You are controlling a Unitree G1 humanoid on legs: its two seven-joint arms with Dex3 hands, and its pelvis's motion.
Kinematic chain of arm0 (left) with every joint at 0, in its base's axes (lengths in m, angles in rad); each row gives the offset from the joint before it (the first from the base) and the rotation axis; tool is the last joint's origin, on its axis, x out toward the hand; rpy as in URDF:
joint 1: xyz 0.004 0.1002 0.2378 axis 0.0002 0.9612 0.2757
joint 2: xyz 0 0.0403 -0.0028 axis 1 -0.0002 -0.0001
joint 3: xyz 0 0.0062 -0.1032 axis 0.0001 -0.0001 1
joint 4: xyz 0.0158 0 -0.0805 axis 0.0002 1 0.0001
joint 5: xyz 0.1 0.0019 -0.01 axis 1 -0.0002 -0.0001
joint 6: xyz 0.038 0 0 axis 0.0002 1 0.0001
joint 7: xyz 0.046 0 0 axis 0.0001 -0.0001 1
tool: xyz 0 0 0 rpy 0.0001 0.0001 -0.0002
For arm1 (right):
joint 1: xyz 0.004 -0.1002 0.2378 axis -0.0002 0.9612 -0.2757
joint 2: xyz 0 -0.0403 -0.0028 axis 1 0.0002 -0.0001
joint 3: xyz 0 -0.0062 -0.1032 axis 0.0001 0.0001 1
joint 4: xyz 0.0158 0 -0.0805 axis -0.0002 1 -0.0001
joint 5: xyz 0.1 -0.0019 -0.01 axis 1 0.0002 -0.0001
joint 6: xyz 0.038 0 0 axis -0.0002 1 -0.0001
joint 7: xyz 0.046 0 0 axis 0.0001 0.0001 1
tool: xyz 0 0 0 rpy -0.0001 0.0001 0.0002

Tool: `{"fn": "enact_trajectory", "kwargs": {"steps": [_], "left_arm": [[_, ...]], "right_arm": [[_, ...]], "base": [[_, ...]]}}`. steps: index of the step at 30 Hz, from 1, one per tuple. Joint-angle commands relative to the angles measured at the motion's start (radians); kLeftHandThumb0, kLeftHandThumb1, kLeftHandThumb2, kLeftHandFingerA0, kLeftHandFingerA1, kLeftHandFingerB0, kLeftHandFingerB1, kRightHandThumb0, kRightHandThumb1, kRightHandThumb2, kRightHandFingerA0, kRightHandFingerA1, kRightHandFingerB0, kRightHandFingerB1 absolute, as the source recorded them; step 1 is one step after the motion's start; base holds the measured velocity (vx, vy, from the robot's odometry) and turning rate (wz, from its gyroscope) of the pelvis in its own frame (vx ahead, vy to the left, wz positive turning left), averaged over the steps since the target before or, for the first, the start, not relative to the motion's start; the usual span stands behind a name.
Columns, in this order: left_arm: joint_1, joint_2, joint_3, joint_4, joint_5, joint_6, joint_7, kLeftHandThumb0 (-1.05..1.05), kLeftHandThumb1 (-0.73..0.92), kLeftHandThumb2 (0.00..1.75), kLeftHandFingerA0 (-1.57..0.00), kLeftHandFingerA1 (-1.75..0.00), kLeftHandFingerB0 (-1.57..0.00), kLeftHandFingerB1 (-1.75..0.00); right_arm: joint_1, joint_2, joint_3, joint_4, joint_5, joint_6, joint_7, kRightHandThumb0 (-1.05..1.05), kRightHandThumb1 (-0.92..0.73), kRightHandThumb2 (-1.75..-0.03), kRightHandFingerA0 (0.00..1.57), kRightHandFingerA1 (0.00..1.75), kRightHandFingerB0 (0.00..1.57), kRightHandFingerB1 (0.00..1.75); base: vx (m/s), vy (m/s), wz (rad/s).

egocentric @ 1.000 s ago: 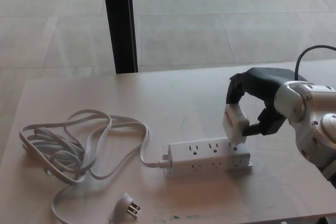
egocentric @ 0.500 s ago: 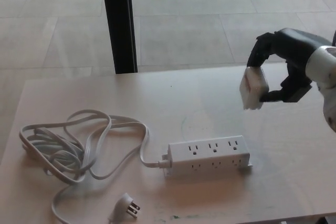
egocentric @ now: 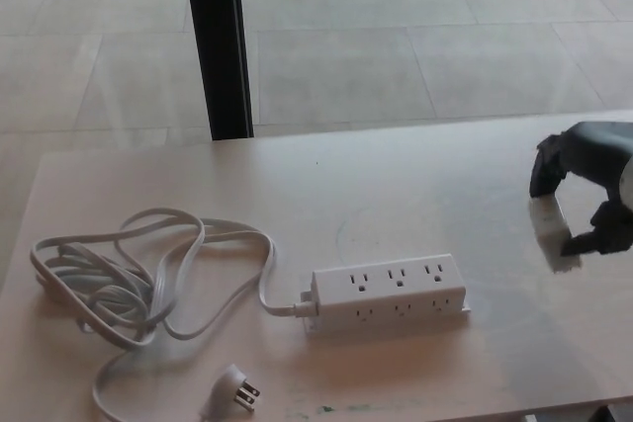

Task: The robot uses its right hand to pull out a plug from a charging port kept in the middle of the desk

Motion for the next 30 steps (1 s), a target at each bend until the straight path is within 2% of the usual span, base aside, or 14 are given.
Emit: {"fn": "enact_trajectory", "kwargs": {"steps": [1,3,9,12,13,16,19,20,24,25,26,27,28,30], "left_arm": [[-0.002,0.012,0.006,-0.001,-0.014,-0.022,-0.008,-0.72,0.77,0.64,-0.83,-0.51,-0.71,-0.42],[-0.003,0.012,0.01,-0.004,-0.019,-0.018,-0.008,-0.71,0.77,0.63,-0.83,-0.51,-0.7,-0.42],[-0.003,0.012,0.014,-0.007,-0.023,-0.019,-0.012,-0.7,0.77,0.65,-0.83,-0.49,-0.69,-0.42],[-0.004,0.011,0.016,-0.007,-0.025,-0.02,-0.013,-0.71,0.77,0.64,-0.82,-0.51,-0.7,-0.42],[-0.004,0.01,0.016,-0.005,-0.024,-0.015,-0.011,-0.7,0.76,0.64,-0.84,-0.5,-0.71,-0.42],[-0.004,0.01,0.016,-0.005,-0.025,-0.017,-0.013,-0.7,0.77,0.64,-0.84,-0.5,-0.69,-0.41],[-0.002,0.007,0.023,-0.006,-0.033,-0.021,-0.018,-0.69,0.76,0.64,-0.83,-0.48,-0.68,-0.41],[-0.003,0.007,0.023,-0.005,-0.031,-0.02,-0.017,-0.68,0.77,0.64,-0.83,-0.48,-0.69,-0.41],[-0.004,0.01,0.024,0.002,-0.03,-0.015,-0.02,-0.69,0.76,0.64,-0.83,-0.48,-0.68,-0.41],[-0.004,0.01,0.026,0.004,-0.03,-0.017,-0.02,-0.69,0.76,0.64,-0.84,-0.48,-0.68,-0.41],[-0.002,0.008,0.023,0.004,-0.026,-0.024,-0.017,-0.7,0.77,0.64,-0.84,-0.49,-0.68,-0.41],[0.0,0.007,0.023,0.003,-0.026,-0.027,-0.019,-0.7,0.77,0.64,-0.84,-0.49,-0.68,-0.41],[0.006,0.006,0.023,-0.002,-0.026,-0.029,-0.021,-0.7,0.77,0.64,-0.84,-0.49,-0.68,-0.41],[0.009,0.009,0.019,-0.002,-0.024,-0.022,-0.019,-0.7,0.77,0.64,-0.83,-0.48,-0.68,-0.41]], "right_arm": [[0.022,-0.035,0.083,0.01,-0.119,-0.08,-0.066,-0.47,-0.65,-0.71,0.82,1.7,0.72,1.3],[0.033,-0.068,0.141,0.011,-0.193,-0.143,-0.156,-0.5,-0.66,-0.7,0.81,1.6,0.64,0.79],[0.001,-0.082,0.292,0.04,-0.352,-0.152,-0.152,-0.48,-0.7,-0.67,0.78,1.56,0.67,0.68],[-0.012,-0.086,0.338,0.038,-0.404,-0.142,-0.139,-0.51,-0.71,-0.68,0.79,1.59,0.66,0.77],[-0.02,-0.088,0.366,0.028,-0.448,-0.131,-0.126,-0.49,-0.75,-0.65,0.86,1.34,0.64,0.62],[-0.031,-0.086,0.4,0.03,-0.487,-0.119,-0.096,-0.49,-0.78,-0.66,0.87,1.41,0.63,0.57],[-0.044,-0.089,0.439,0.029,-0.515,-0.13,-0.046,-0.46,-0.76,-0.64,0.89,1.27,0.64,0.49],[-0.039,-0.091,0.431,0.024,-0.498,-0.135,-0.05,-0.39,-0.62,-0.59,0.82,1.42,0.6,0.53],[-0.017,-0.077,0.328,0.014,-0.342,-0.13,-0.029,-0.41,-0.54,-0.59,0.74,1.53,0.48,0.56],[-0.018,-0.064,0.31,0.022,-0.332,-0.107,-0.01,-0.57,-0.5,-0.59,0.74,1.52,0.19,0.43],[-0.018,-0.048,0.268,0.025,-0.291,-0.084,0.011,-0.66,-0.49,-0.58,0.71,1.37,0.09,0.32],[-0.016,-0.043,0.246,0.023,-0.271,-0.08,0.017,-0.79,-0.42,-0.76,0.75,1.15,0.02,0.3],[-0.016,-0.035,0.172,0.019,-0.2,-0.079,0.032,-0.85,-0.41,-0.85,0.83,1.25,0.02,0.17],[-0.014,-0.02,0.123,0.02,-0.174,-0.066,0.055,-0.89,-0.42,-0.87,0.78,1.24,0.02,0.13]], "base": [[0.0,0.0,0.0],[0.0,0.0,0.0],[0.0,0.0,0.0],[0.0,0.0,0.0],[0.0,0.0,0.0],[0.0,0.0,0.0],[0.0,0.0,0.0],[0.0,0.0,0.0],[0.0,0.0,0.0],[0.0,0.0,0.0],[0.0,0.0,0.0],[0.0,0.0,0.0],[0.0,0.0,0.0],[0.0,0.0,0.0]]}}
